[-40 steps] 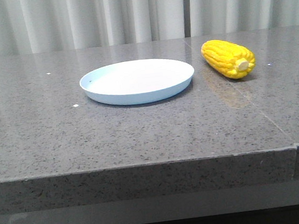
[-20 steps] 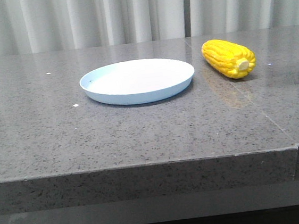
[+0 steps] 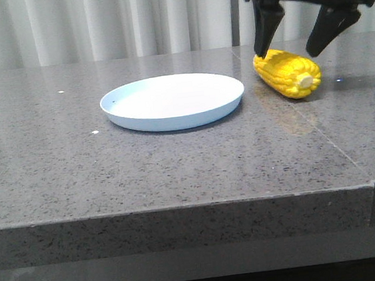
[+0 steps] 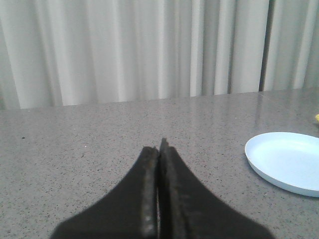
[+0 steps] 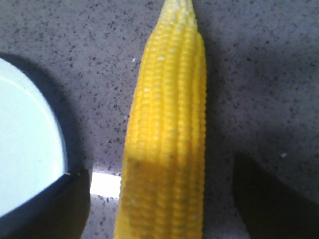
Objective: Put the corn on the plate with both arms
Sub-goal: 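Lower the open right gripper over the yellow corn cob and close, then lift the corn with the right gripper and carry it over the plate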
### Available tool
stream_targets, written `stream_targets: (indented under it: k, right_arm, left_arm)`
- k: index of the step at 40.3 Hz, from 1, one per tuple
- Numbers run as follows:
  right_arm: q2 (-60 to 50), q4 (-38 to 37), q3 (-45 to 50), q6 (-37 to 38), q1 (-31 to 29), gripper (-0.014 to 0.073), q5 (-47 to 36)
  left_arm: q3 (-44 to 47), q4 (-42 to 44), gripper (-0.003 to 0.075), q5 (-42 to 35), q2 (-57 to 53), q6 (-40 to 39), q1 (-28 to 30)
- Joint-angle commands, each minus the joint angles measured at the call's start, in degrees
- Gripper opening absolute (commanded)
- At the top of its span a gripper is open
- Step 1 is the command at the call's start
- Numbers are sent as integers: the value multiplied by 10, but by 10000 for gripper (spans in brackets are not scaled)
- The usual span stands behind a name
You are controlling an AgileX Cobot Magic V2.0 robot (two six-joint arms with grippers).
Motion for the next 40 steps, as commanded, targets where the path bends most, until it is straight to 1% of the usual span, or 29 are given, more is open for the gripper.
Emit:
stream_targets:
  k: [1,3,5,7,8,11,15,17,19,25,31,35,40]
  right_arm:
    - [-6,5,-31,-7,-1,610,-13]
    - [0,5,-31,-7,-1,604,-13]
    - [2,5,-31,-7,-1,571,-12]
    - [3,5,-31,-7,-1,505,-12]
    - [3,5,-31,-7,-1,467,-12]
    - [3,5,-31,-7,-1,304,-13]
    - [3,5,-31,-7,-1,123,-16]
    - [3,5,-33,-7,-1,71,-15]
    - [1,6,-35,-7,-1,57,-10]
    - [-13,7,-61,5,2,57,33]
    - [-28,6,-95,50,18,57,69]
    - [-28,2,-119,75,51,57,80]
    - [-27,0,-123,106,106,57,49]
  left_arm:
    - [-14,0,-20,-44,7,-1,2]
    - [-14,0,-20,-44,7,-1,2]
    - [-14,0,-20,-44,7,-1,2]
    - [-14,0,-20,-44,7,-1,2]
    - [-14,0,-20,-44,7,-1,2]
    - [-14,0,-20,-44,7,-1,2]
    - [-14,0,-20,-44,7,-1,2]
    - [-14,0,-20,-44,7,-1,2]
    - [-14,0,-20,-44,7,-1,2]
    - [-14,0,-20,-44,7,-1,2]
    - [-14,0,-20,-44,7,-1,2]
    - [-14,0,-20,-44,7,-1,2]
    - [-14,0,-20,-44,7,-1,2]
